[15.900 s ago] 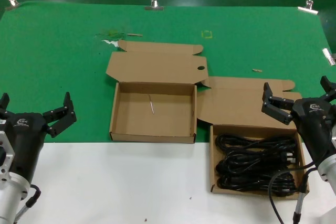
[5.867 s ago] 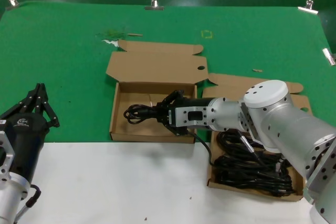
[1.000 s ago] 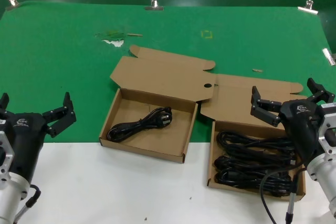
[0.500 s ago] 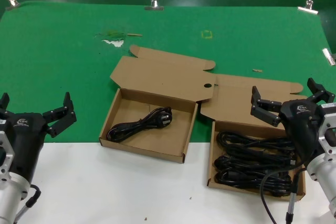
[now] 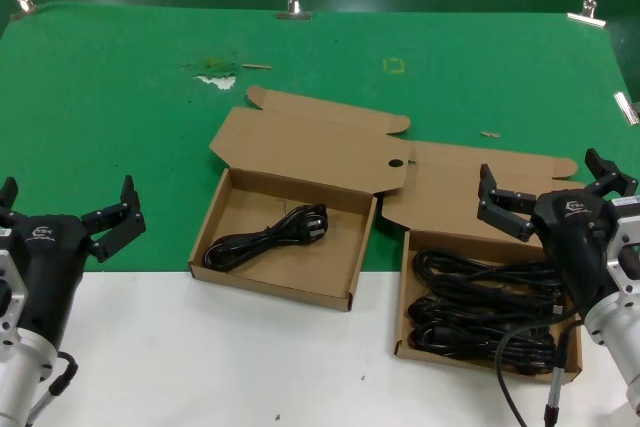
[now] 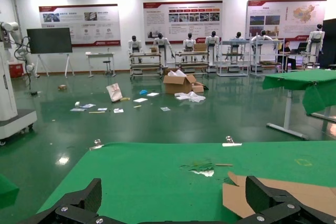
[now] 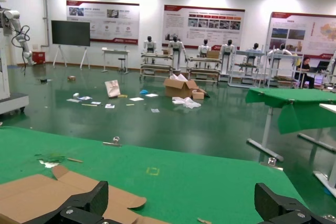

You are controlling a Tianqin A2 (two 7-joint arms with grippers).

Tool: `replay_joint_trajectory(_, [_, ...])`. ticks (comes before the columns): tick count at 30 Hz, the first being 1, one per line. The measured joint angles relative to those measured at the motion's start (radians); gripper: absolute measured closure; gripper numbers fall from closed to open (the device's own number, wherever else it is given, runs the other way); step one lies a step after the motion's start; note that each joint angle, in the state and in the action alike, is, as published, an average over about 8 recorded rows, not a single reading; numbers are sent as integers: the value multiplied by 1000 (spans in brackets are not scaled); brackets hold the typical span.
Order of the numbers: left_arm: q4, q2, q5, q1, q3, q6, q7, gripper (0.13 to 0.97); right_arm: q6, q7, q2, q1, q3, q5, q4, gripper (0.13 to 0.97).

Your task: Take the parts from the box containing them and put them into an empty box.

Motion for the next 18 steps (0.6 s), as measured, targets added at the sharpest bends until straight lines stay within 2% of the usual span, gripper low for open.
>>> replay_joint_trajectory(18, [0,0,0,0,0,0,0,132,0,0,0,0,0,0,0,129])
